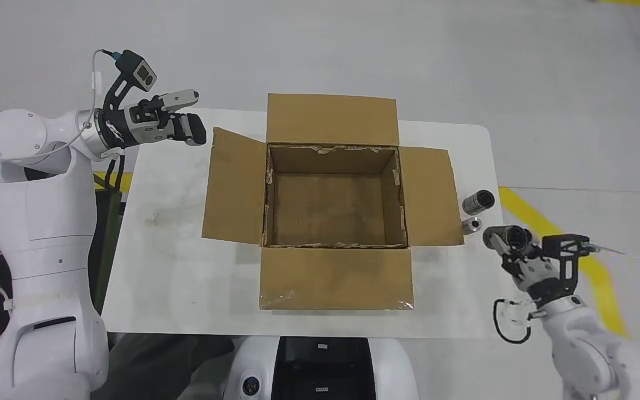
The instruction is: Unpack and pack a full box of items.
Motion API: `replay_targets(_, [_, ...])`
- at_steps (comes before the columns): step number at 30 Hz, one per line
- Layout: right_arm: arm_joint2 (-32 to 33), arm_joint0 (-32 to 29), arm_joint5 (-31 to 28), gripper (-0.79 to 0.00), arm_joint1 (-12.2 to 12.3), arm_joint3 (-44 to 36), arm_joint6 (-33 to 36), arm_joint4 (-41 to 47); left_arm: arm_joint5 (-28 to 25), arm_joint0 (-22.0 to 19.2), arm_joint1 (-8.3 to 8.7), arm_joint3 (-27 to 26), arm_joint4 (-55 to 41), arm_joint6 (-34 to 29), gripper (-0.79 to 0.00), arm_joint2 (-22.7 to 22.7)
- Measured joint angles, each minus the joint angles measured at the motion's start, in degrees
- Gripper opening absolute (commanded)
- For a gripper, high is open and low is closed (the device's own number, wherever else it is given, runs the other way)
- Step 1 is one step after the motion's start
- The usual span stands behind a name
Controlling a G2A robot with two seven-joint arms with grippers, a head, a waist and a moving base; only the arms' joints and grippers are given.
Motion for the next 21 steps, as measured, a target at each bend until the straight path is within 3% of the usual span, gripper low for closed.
replay_targets(21, [-6.6,3.9,4.1,-0.785,-0.2,7.6,0.8,-6.8,0.0,0.0,0.0,0.0,0.0,0.0,0.0,0.0])
